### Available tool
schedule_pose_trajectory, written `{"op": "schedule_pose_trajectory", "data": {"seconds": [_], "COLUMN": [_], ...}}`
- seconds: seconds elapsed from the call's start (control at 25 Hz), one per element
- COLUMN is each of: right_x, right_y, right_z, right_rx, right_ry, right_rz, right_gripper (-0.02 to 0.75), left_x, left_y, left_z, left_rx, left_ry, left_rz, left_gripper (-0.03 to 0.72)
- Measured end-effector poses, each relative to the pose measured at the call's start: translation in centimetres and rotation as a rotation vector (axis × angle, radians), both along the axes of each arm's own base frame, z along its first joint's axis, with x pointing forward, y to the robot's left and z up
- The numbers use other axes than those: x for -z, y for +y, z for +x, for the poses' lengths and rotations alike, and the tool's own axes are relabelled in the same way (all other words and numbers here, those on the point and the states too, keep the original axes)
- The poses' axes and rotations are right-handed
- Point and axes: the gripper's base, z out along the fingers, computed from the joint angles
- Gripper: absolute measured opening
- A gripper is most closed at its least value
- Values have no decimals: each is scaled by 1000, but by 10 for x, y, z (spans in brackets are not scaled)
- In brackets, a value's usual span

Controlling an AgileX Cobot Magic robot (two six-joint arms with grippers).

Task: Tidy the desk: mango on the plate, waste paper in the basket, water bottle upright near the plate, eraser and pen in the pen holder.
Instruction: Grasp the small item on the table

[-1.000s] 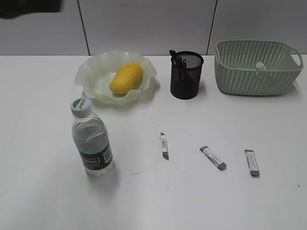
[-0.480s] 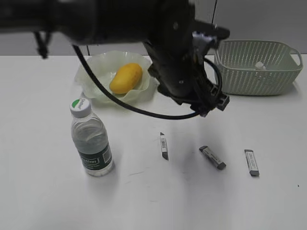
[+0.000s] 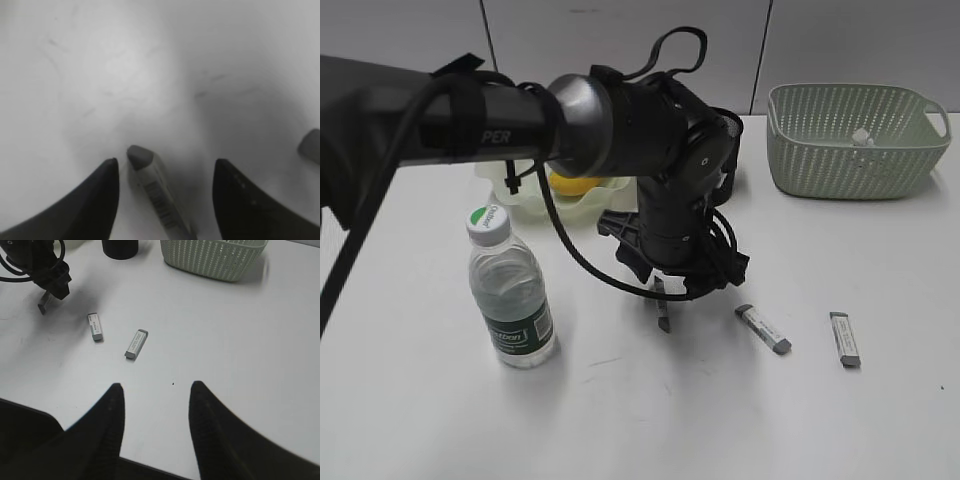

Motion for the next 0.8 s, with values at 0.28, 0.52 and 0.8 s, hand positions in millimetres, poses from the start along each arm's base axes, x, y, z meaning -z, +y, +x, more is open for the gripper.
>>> {"op": "schedule_pose_trajectory", "data": {"seconds": [0.28,0.52,0.8], "right_x": [0,0,0], "right_y": [0,0,0], "right_z": [0,0,0], "right_rx": [0,0,0], "right_ry": [0,0,0], "right_rz": [0,0,0], "right_gripper": [349,349,349], "left_x": [7,10,14], "left_y": [0,1,0], "left_z": [2,4,5], "left_rx": [-42,-40,-42], "left_ry": [3,-7,0], "left_rz": [2,15,20], "left_gripper": [328,202,82]}}
